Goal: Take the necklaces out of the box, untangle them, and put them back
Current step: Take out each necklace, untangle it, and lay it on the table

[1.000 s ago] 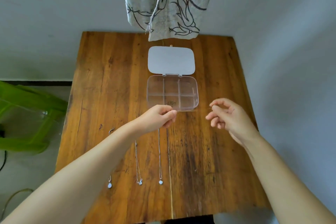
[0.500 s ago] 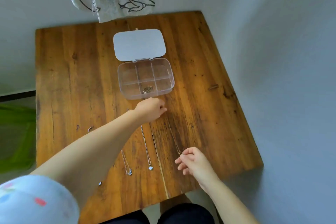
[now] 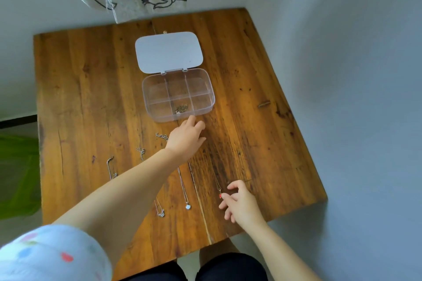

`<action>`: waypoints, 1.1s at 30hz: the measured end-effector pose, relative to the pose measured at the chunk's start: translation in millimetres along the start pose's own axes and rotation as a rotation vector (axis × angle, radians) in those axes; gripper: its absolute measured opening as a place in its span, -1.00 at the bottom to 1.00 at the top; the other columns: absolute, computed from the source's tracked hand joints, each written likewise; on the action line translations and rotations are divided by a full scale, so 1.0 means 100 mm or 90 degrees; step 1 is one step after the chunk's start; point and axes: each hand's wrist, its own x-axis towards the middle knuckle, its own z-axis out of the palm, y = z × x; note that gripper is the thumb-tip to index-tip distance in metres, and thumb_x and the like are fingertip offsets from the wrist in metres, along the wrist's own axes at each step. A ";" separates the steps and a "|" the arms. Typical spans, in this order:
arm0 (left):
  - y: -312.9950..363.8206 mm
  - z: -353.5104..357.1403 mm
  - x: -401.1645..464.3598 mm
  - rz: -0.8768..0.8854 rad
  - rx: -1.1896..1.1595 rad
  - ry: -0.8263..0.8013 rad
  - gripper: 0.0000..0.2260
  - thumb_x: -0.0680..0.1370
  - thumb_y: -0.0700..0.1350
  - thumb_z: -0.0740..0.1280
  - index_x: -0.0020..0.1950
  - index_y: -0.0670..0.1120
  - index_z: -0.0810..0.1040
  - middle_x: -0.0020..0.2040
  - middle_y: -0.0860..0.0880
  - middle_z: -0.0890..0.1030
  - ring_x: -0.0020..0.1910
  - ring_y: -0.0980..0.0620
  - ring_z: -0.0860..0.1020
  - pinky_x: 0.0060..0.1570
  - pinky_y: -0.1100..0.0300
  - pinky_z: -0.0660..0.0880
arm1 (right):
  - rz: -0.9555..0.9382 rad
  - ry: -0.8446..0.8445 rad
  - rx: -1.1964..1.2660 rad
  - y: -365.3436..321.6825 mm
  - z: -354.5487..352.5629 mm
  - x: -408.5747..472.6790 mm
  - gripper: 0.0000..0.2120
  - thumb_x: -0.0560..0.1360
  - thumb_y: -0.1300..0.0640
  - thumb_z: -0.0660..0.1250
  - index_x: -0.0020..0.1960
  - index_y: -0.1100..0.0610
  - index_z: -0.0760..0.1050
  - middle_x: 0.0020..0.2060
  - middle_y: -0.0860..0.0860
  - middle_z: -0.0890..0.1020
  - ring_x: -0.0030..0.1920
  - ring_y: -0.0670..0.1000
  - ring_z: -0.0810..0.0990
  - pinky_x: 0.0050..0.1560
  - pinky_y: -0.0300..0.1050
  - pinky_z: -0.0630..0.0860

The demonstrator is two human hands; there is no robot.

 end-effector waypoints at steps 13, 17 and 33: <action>-0.77 -0.28 -0.33 -0.175 -0.070 0.194 -0.78 0.54 -0.09 0.29 0.16 -0.09 0.52 -0.06 -0.08 0.50 -0.22 0.02 0.44 -0.31 0.21 0.40 | -0.244 0.017 -0.212 -1.65 -0.57 0.82 -0.84 0.61 0.20 0.13 0.04 0.06 0.48 -0.09 -0.02 0.65 -0.40 -0.10 0.51 -0.45 -0.30 0.40; -0.79 -0.25 -0.25 -0.212 -0.104 0.225 -0.87 0.54 -0.08 0.29 -0.01 -0.10 0.57 -0.15 -0.08 0.49 -0.27 -0.06 0.46 -0.36 0.12 0.45 | -0.383 -0.006 -0.505 -2.12 -0.26 1.16 -0.71 0.60 0.22 0.08 0.16 0.05 0.54 0.14 -0.03 0.60 0.00 0.01 0.59 -0.05 -0.07 0.55; -0.72 -0.20 -0.20 -0.225 -0.106 0.248 -0.89 0.53 -0.07 0.31 -0.05 -0.09 0.57 -0.19 -0.06 0.52 -0.25 -0.02 0.49 -0.37 0.10 0.51 | -0.377 -0.212 -0.730 -2.32 -0.04 1.39 -0.71 0.58 0.15 0.11 0.15 0.13 0.56 0.06 0.07 0.63 0.00 0.04 0.58 0.04 -0.07 0.54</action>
